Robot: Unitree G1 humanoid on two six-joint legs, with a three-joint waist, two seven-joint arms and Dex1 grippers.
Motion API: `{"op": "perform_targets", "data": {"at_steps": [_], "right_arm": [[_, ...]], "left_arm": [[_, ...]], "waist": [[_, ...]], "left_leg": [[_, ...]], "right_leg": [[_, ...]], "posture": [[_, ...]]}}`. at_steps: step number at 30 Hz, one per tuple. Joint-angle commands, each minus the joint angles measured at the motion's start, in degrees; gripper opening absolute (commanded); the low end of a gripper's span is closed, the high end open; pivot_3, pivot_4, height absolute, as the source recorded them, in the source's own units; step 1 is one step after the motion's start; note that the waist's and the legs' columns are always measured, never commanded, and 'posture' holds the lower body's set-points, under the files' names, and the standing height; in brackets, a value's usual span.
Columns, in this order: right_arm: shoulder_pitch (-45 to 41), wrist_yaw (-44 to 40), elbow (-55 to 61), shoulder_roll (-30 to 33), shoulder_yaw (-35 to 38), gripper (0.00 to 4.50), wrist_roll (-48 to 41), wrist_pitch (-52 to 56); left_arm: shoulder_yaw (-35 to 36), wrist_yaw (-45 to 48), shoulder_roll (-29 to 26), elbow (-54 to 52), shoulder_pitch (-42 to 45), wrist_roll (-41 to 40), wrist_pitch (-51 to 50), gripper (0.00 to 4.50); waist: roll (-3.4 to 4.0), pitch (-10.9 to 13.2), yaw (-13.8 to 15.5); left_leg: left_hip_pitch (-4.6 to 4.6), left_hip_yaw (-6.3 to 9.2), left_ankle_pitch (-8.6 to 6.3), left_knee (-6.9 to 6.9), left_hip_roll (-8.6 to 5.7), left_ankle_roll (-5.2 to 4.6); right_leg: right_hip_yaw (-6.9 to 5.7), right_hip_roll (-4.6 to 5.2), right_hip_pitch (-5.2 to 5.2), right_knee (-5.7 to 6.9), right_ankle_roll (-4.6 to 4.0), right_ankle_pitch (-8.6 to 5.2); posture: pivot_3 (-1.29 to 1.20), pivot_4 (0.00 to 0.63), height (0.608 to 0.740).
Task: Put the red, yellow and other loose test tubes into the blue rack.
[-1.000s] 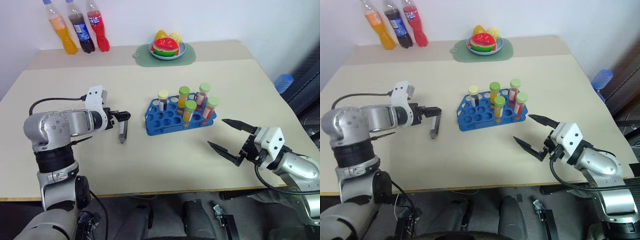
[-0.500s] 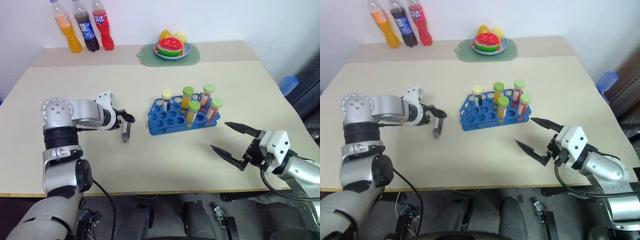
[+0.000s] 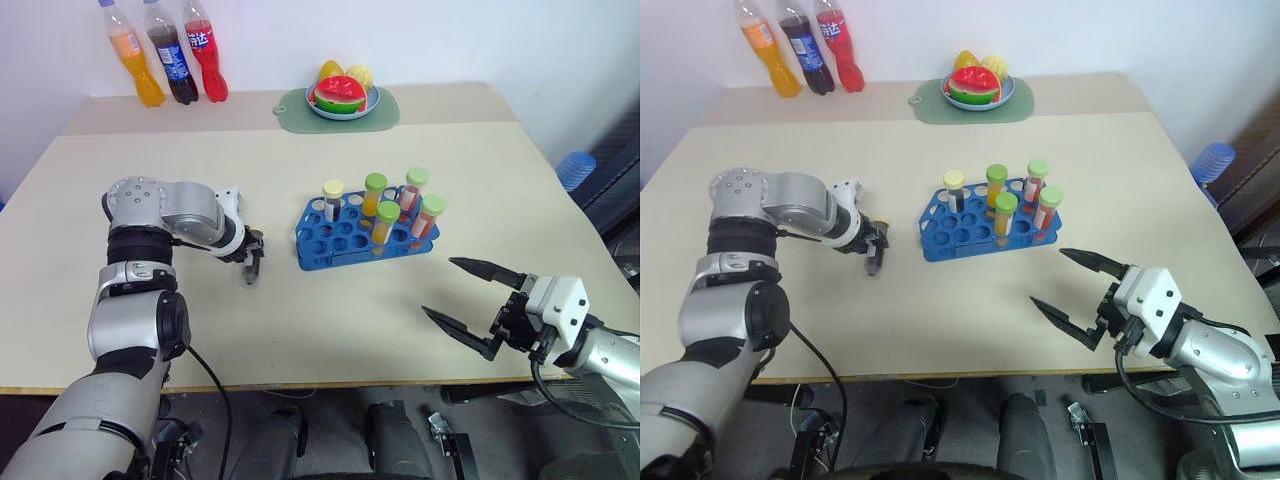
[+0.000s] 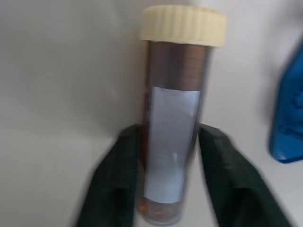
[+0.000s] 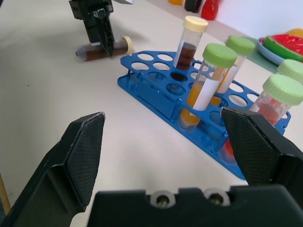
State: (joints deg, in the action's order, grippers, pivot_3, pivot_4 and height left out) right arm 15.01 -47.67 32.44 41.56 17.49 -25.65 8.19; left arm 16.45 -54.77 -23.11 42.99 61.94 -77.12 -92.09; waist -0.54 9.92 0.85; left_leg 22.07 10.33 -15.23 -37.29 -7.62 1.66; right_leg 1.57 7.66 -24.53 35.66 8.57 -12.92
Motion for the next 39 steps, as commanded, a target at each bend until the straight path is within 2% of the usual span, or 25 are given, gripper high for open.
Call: {"op": "perform_targets", "data": {"at_steps": [1, 5, 9, 12, 14, 16, 18, 22, 23, 27, 30, 34, 39], "right_arm": [[0.11, 0.26, 2.26, -0.02, 1.96, 4.36, -0.64, -0.49], [0.33, 0.52, 1.96, -0.22, 1.96, 4.36, -0.2, -0.87], [-0.03, 1.08, 1.58, -0.68, 1.68, 4.36, -0.01, -0.99], [-0.25, 1.89, 1.53, -1.5, 0.81, 4.36, 0.4, -1.01], [-0.37, 2.18, 1.23, -2.02, 0.53, 4.36, 0.29, -0.91], [-1.12, 2.77, 0.72, -2.74, 0.51, 4.36, -0.85, 0.11], [-1.57, 2.76, 0.39, -2.91, 0.51, 4.36, -1.2, 0.54], [-2.32, 3.16, 0.0, -2.85, 0.8, 4.36, -0.74, 0.58], [-2.36, 3.47, 0.18, -2.98, 0.97, 4.36, -0.94, 0.8], [-0.7, 4.46, 1.37, -3.52, 1.49, 4.36, -0.1, 0.47], [0.44, 5.51, 2.2, -4.07, 1.19, 4.36, 0.83, 0.08], [2.33, 6.37, 3.0, -5.03, 1.36, 4.36, 2.02, -0.67], [3.54, 7.61, 4.07, -5.9, 1.62, 4.36, 2.92, -1.27]], "left_arm": [[-1.06, 2.86, 0.55, -0.36, 0.13, 4.35, -0.41, 0.78], [-4.64, 13.26, -1.51, -10.74, -2.86, 4.16, -0.41, 0.78], [-10.11, 37.34, -7.72, -29.69, -7.98, 5.5, 1.18, 0.78], [-11.62, 57.53, -15.41, -49.03, -17.37, 14.31, 19.83, 0.78], [-11.6, 68.47, -18.35, -55.11, -21.29, 17.03, 27.08, 0.78], [-10.14, 76.03, -16.33, -61.73, -26.02, 22.59, 41.15, 0.78], [-9.54, 79.45, -14.47, -63.52, -28.54, 25.92, 48.08, 0.78], [-15.79, 86.05, -6.99, -59.44, -31.76, 35.1, 61.1, 0.78], [-16.21, 86.89, -5.1, -57.88, -31.97, 36.37, 63.47, 0.78], [-18.78, 95.75, 2.36, -48.11, -32.55, 42.26, 77.53, 0.78], [-18.91, 101.99, 5.28, -40.76, -31.6, 45.04, 85.56, 0.78], [-19.75, 113.52, 5.97, -29.6, -25.85, 44.87, 86.96, 0.78], [-19.1, 118.86, 8.97, -18.54, -20.38, 46.41, 89.05, 0.78]], "waist": [[-0.02, -0.06, 0.07], [-0.02, -0.07, -0.01], [-0.06, -0.05, -0.19], [-0.05, -0.05, -0.58], [-0.04, -0.06, -0.42], [-0.02, -0.07, -0.03], [-0.04, -0.06, 0.41], [-0.03, -0.07, 1.13], [-0.02, -0.07, 1.39], [-0.07, -0.06, 1.43], [-0.07, -0.06, 1.39], [-0.09, -0.06, 1.37], [-0.09, -0.06, 1.3]], "left_leg": [[-0.01, 0.0, 0.0, 0.0, 0.0, 0.0], [-0.06, -0.03, 0.01, 0.0, 0.0, 0.02], [-0.02, -0.11, 0.01, 0.01, 0.02, 0.02], [0.03, -0.46, 0.01, 0.09, 0.11, 0.03], [-0.01, -0.53, 0.01, 0.18, 0.2, 0.03], [-0.02, -0.62, -0.01, 0.16, 0.2, 0.0], [-0.08, -0.65, -0.05, 0.12, 0.19, -0.07], [-0.33, -0.76, -0.19, 0.14, 0.21, -0.32], [-0.36, -0.79, -0.34, 0.14, 0.22, -0.57], [-0.41, -0.81, -0.36, 0.12, 0.21, -0.61], [-0.44, -0.88, -0.36, 0.14, 0.22, -0.61], [-0.46, -0.91, -0.38, 0.13, 0.23, -0.64], [-0.49, -0.91, -0.43, 0.08, 0.2, -0.73]], "right_leg": [[0.0, 0.0, 0.01, 0.0, 0.0, 0.0], [0.01, 0.01, 0.05, 0.06, 0.0, 0.0], [0.07, 0.0, -0.05, 0.13, -0.01, 0.0], [0.18, 0.0, -0.23, 0.21, -0.04, -0.01], [0.36, -0.03, -0.33, 0.24, -0.08, -0.03], [0.42, -0.04, -0.32, 0.22, -0.09, -0.03], [0.47, -0.02, -0.13, 0.05, -0.09, -0.02], [0.47, -0.04, 0.19, -0.23, -0.09, -0.01], [0.47, -0.05, 0.23, -0.29, -0.08, -0.01], [0.52, -0.04, 0.29, -0.35, -0.06, 0.0], [0.52, -0.04, 0.3, -0.35, -0.06, 0.0], [0.56, -0.06, 0.29, -0.34, -0.05, 0.01], [0.57, -0.05, 0.38, -0.4, 0.04, 0.04]], "posture": [[0.0, 0.15, 0.74], [0.0, 0.15, 0.74], [0.0, 0.15, 0.74], [0.0, 0.15, 0.74], [0.0, 0.15, 0.74], [0.0, 0.15, 0.74], [0.0, 0.15, 0.74], [0.0, 0.15, 0.74], [0.0, 0.15, 0.74], [0.0, 0.15, 0.74], [0.0, 0.15, 0.74], [0.0, 0.15, 0.74], [0.0, 0.15, 0.74]]}}
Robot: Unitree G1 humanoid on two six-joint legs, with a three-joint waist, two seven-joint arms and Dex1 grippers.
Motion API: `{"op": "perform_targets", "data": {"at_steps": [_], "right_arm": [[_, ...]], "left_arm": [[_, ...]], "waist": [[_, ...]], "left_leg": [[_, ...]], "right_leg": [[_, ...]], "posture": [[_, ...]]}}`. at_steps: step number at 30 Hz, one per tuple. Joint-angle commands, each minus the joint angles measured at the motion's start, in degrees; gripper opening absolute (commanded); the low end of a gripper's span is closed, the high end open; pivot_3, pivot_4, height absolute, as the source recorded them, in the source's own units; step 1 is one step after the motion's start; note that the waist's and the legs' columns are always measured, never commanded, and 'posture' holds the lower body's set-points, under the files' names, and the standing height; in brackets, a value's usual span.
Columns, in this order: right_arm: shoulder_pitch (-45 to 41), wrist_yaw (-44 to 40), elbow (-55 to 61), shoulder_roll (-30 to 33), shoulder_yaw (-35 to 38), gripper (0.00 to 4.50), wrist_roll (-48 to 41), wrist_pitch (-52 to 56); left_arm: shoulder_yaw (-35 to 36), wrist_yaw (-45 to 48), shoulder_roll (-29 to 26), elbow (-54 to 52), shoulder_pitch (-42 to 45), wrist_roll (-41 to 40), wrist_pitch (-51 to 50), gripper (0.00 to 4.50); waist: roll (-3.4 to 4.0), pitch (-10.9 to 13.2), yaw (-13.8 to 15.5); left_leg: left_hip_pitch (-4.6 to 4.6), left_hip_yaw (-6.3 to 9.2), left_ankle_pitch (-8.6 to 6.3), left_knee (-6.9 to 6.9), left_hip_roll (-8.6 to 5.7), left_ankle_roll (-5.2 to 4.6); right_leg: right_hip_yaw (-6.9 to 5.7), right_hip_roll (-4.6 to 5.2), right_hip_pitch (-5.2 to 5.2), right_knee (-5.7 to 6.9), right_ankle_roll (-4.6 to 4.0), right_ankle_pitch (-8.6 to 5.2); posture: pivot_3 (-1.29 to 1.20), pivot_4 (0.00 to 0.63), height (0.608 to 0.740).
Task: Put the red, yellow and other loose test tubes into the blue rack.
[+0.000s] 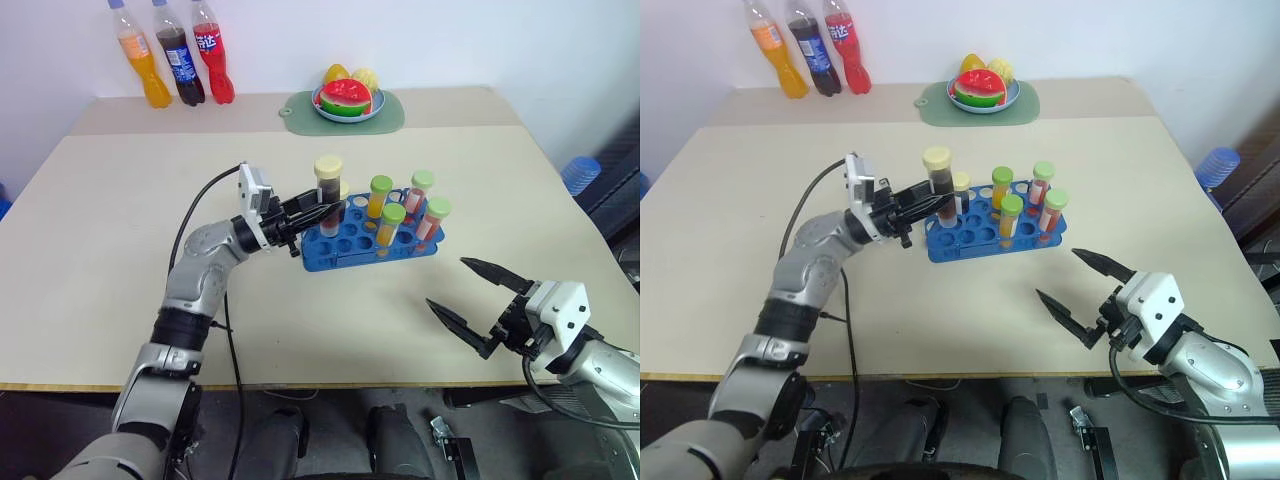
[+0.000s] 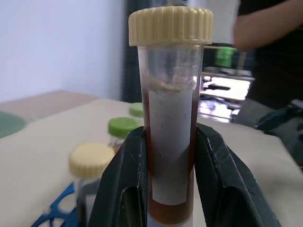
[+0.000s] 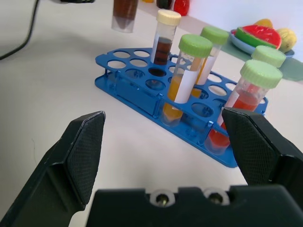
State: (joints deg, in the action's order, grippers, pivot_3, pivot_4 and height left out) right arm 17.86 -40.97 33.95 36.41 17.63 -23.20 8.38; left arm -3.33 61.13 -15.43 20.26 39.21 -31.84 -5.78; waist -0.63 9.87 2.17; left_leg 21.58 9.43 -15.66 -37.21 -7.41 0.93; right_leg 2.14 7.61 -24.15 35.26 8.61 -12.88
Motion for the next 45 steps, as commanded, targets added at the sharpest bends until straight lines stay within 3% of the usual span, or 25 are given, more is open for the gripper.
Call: {"op": "perform_targets", "data": {"at_steps": [1, 10, 19, 28, 30, 36, 45], "right_arm": [[1.32, 1.19, 2.81, -1.11, 1.31, 4.36, 0.92, -1.86], [3.87, 2.97, 5.19, -2.78, 0.08, 4.36, 2.85, -2.17], [4.03, 3.71, 5.94, -2.99, -0.31, 4.36, 3.33, -1.86], [3.24, 3.83, 5.68, -2.88, -0.51, 4.36, 3.37, -1.71], [2.86, 3.9, 5.57, -2.93, -0.89, 4.36, 3.42, -1.58], [1.9, 4.36, 5.05, -3.37, -2.2, 4.36, 3.58, -1.22], [-1.11, 8.72, 1.26, -6.17, -3.45, 4.36, 5.15, 0.23]], "left_arm": [[0.44, 4.08, 1.97, 7.35, 3.5, 2.08, 3.8, 0.78], [0.25, 9.84, 4.2, 20.7, 8.31, 8.27, 9.04, 0.78], [-0.5, 7.61, 5.68, 28.2, 10.13, 15.88, 17.0, 0.78], [-0.74, 2.94, 6.49, 29.24, 9.53, 20.84, 22.25, 0.78], [0.19, 5.52, 6.65, 27.92, 9.01, 18.5, 19.02, 0.78], [1.77, 3.07, 6.67, 19.21, 6.03, 16.26, 15.27, 3.62], [4.66, -1.37, 0.73, -2.17, -8.01, 13.36, 10.42, 3.62]], "waist": [[-0.01, 0.0, 0.0], [-0.01, 0.0, -0.09], [-0.02, 0.0, -0.04], [-0.03, 0.0, 0.03], [-0.03, 0.0, 0.01], [-0.03, 0.0, -0.07], [0.01, -0.02, -1.21]], "left_leg": [[-0.01, 0.0, 0.0, 0.0, 0.0, 0.01], [-0.04, -0.01, 0.0, 0.02, 0.01, 0.0], [-0.06, 0.0, 0.0, 0.01, 0.0, 0.0], [-0.1, 0.01, 0.0, -0.03, -0.01, -0.01], [-0.1, 0.02, 0.0, -0.03, -0.01, -0.01], [-0.09, 0.03, -0.01, -0.01, -0.01, -0.02], [-0.12, 0.07, -0.01, 0.09, 0.02, -0.01]], "right_leg": [[0.01, 0.0, 0.0, 0.0, 0.01, 0.01], [0.04, -0.02, -0.01, 0.02, 0.04, 0.02], [0.04, -0.02, 0.03, 0.01, 0.07, 0.03], [0.04, -0.02, 0.11, 0.01, 0.12, 0.06], [0.04, -0.02, 0.11, 0.01, 0.12, 0.06], [0.04, -0.02, 0.08, 0.01, 0.13, 0.05], [0.07, -0.04, 0.04, 0.02, 0.12, 0.05]], "posture": [[0.0, 0.15, 0.74], [0.0, 0.15, 0.74], [0.0, 0.15, 0.74], [0.0, 0.15, 0.74], [0.0, 0.15, 0.74], [0.0, 0.15, 0.74], [0.0, 0.15, 0.74]]}}
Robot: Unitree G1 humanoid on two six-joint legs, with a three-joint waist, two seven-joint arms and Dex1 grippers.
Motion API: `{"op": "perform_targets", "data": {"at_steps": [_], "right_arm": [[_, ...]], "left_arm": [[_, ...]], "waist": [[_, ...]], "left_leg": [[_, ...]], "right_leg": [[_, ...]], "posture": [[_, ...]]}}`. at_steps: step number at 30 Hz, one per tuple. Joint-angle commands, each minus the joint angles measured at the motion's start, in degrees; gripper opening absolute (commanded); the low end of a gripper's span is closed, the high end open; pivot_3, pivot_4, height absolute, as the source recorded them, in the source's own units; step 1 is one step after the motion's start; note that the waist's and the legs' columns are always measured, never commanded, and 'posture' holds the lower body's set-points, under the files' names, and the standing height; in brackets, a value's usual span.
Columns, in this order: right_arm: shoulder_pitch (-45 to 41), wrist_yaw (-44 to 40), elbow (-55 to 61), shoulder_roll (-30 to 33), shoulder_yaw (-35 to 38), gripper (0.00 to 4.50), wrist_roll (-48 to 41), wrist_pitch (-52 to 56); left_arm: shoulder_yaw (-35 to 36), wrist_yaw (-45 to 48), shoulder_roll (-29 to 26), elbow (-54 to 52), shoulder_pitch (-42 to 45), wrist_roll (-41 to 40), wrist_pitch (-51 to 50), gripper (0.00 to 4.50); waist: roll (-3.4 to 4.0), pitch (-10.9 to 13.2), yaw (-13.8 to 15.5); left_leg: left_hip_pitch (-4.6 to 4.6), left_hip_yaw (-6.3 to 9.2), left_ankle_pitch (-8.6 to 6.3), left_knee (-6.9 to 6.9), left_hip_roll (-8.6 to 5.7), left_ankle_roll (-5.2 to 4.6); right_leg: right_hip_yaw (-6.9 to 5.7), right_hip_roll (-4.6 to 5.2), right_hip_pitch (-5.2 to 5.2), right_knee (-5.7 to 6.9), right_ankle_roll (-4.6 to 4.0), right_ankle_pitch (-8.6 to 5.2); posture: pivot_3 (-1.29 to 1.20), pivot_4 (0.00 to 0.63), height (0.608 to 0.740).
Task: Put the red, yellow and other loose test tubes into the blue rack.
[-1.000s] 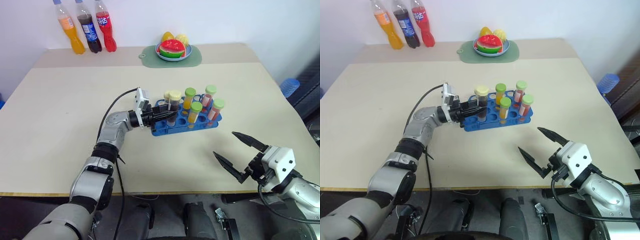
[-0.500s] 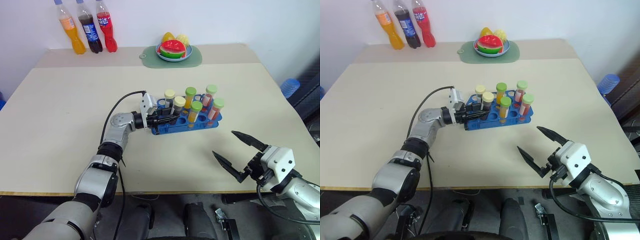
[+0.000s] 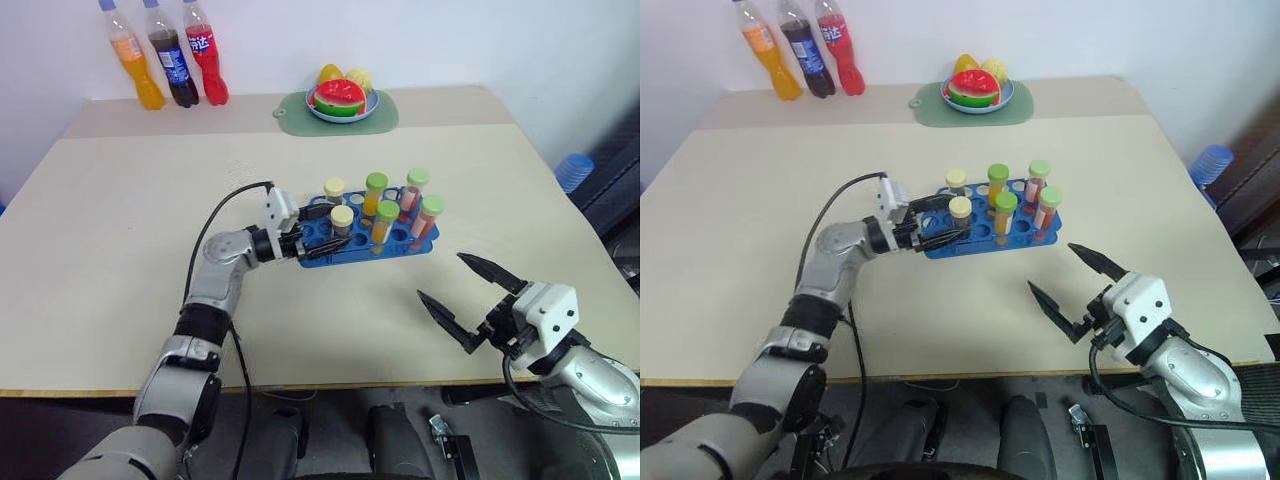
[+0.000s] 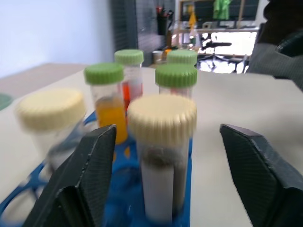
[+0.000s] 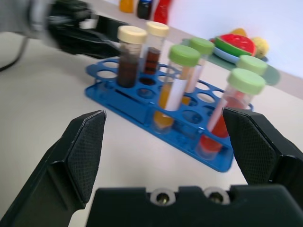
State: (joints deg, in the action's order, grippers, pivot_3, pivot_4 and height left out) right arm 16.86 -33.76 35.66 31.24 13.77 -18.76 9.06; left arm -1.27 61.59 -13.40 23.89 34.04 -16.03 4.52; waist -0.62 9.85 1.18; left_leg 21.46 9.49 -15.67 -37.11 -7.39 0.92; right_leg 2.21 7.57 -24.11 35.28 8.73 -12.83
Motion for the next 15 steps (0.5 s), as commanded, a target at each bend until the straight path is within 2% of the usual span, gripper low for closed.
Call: {"op": "perform_targets", "data": {"at_steps": [1, 3, 7, 15], "right_arm": [[0.03, 1.74, -0.77, -1.2, 0.59, 4.36, 0.82, -0.5], [0.37, 2.06, -1.8, -1.7, 1.06, 4.36, 1.02, -1.01], [1.9, 5.11, -2.63, -4.63, 3.71, 4.36, -0.26, -0.6], [6.74, 0.54, -3.38, -2.71, 7.94, 4.36, -2.54, -1.53]], "left_arm": [[2.91, -2.33, -1.65, -7.0, -3.95, -2.68, 0.08, 3.62], [3.31, -2.97, -3.53, -9.93, -6.76, -2.79, -1.64, 3.62], [6.47, -1.59, -10.78, -19.68, -16.48, -5.86, -5.57, 3.62], [12.64, -4.95, -19.24, -36.71, -32.61, -14.16, -18.41, 3.62]], "waist": [[0.0, 0.0, -0.25], [0.0, 0.0, -0.21], [0.07, -0.03, -0.72], [0.13, -0.04, -0.34]], "left_leg": [[0.01, 0.02, 0.0, 0.0, 0.0, 0.0], [0.01, 0.02, 0.0, -0.01, -0.01, 0.0], [-0.02, 0.0, -0.01, 0.1, 0.02, 0.0], [-0.03, -0.05, -0.07, 0.08, 0.02, -0.05]], "right_leg": [[0.0, 0.0, 0.0, 0.0, 0.0, 0.0], [0.0, 0.01, 0.0, 0.0, 0.0, 0.0], [0.04, -0.01, -0.07, 0.01, -0.02, -0.01], [0.13, -0.02, 0.01, -0.02, -0.04, -0.02]], "posture": [[0.0, 0.15, 0.74], [0.0, 0.15, 0.74], [0.0, 0.15, 0.74], [0.0, 0.15, 0.74]]}}
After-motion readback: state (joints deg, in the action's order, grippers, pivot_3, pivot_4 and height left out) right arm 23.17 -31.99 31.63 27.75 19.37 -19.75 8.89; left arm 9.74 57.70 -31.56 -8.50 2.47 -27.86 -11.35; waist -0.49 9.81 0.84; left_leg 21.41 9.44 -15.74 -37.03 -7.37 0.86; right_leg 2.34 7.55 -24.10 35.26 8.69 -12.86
